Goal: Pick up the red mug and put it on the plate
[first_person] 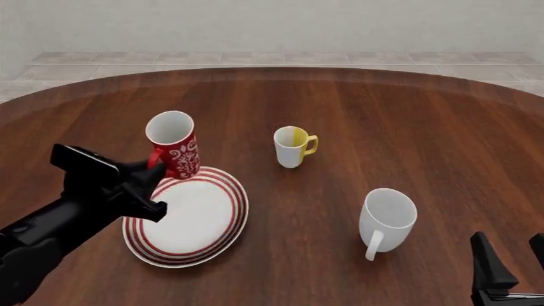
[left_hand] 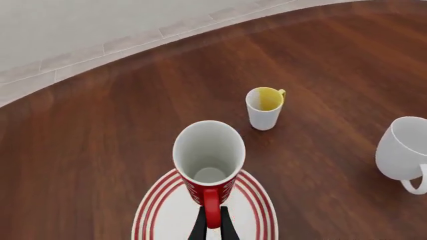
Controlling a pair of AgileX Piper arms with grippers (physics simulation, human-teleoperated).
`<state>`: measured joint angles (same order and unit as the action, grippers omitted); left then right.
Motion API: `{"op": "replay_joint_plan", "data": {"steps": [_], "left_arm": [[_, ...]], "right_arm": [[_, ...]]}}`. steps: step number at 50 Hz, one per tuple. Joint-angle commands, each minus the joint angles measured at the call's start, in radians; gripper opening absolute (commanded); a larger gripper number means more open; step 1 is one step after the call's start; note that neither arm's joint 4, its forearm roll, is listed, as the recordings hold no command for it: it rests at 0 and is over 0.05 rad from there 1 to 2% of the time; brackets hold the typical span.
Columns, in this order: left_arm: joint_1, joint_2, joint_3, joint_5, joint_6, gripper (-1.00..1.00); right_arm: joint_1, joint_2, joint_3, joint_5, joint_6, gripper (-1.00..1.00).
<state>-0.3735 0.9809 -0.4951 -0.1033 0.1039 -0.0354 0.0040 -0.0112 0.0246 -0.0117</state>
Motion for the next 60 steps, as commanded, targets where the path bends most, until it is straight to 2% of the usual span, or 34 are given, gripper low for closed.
{"op": "replay_joint_plan", "data": {"steps": [1, 14, 23, 28, 44, 60], "left_arm": [[0.043, -0.048, 0.038, 0.018, -0.017, -1.0], [0.073, -0.183, 0.068, 0.115, -0.021, -1.0], [0.081, -0.259, 0.113, 0.147, -0.03, -1.0], [0.083, -0.282, 0.108, 0.164, -0.035, -1.0], [0.077, -0.297, 0.163, 0.123, -0.073, -1.0], [0.073, -0.243, 0.214, 0.036, -0.102, -1.0]], "right_arm": [[0.003, 0.007, -0.015, 0.009, -0.004, 1.0], [0.004, -0.001, -0.001, 0.001, -0.003, 1.0], [0.004, 0.004, -0.015, 0.009, -0.003, 1.0], [0.006, 0.004, -0.02, 0.014, -0.004, 1.0], [0.009, 0.003, -0.021, 0.016, -0.01, 1.0], [0.008, 0.002, -0.016, 0.012, -0.01, 1.0]]}}
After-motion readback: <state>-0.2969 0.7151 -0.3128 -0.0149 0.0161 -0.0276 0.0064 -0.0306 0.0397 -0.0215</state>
